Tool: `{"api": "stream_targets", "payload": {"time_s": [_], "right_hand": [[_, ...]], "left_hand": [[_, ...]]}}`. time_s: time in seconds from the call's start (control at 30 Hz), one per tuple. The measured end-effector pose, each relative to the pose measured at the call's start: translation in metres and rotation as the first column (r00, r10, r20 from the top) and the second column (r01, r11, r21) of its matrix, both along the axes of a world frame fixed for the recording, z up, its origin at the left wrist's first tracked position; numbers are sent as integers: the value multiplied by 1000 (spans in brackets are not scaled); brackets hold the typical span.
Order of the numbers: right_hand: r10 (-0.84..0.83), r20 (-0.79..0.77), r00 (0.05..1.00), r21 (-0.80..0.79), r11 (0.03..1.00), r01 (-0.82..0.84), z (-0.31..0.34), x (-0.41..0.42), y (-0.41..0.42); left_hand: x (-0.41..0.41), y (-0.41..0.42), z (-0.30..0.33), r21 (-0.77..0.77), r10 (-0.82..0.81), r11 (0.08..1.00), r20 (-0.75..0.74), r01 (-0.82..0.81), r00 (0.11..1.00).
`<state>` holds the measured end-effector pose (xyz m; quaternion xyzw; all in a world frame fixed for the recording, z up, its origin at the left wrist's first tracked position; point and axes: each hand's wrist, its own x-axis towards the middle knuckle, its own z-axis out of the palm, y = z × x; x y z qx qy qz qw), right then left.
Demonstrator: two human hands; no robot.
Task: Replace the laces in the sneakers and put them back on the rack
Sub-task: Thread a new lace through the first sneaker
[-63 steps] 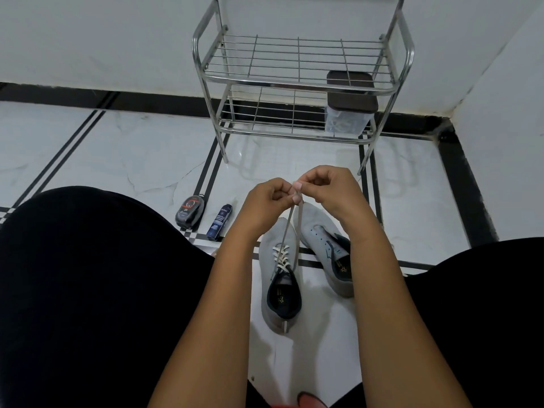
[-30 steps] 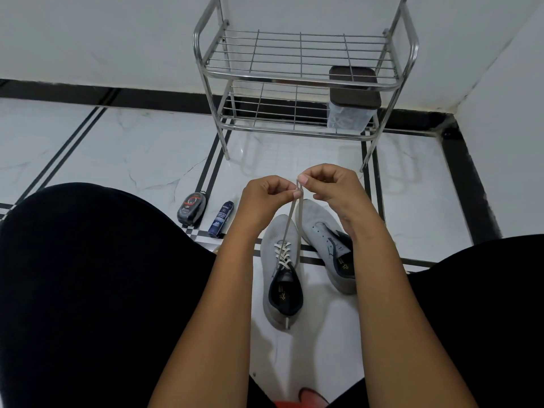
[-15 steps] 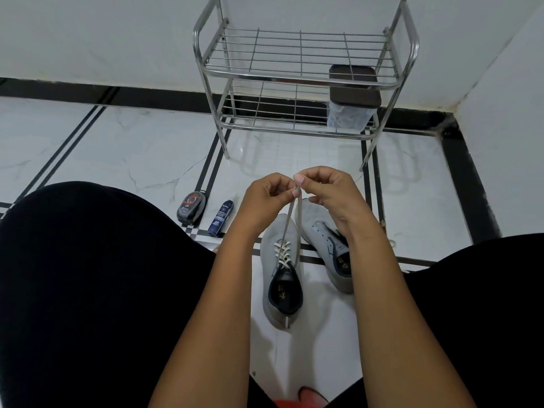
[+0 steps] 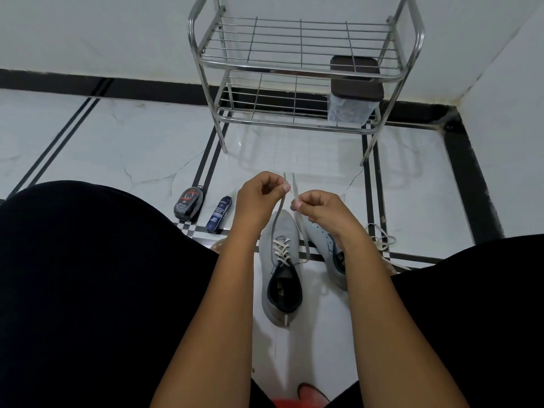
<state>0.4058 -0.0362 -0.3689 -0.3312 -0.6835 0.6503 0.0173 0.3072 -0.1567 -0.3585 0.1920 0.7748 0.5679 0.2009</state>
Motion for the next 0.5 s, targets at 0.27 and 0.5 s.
{"api": "stream_targets", "payload": {"time_s": [0.27, 0.5], "right_hand": [[-424, 294, 857, 48, 902, 430, -97, 16, -23], [-74, 571, 818, 233, 970, -75, -136, 35, -43]], "left_hand": [[21, -12, -86, -327, 508, 836, 159, -440, 846], [64, -33, -141, -743, 211, 668, 139, -39, 968]]}}
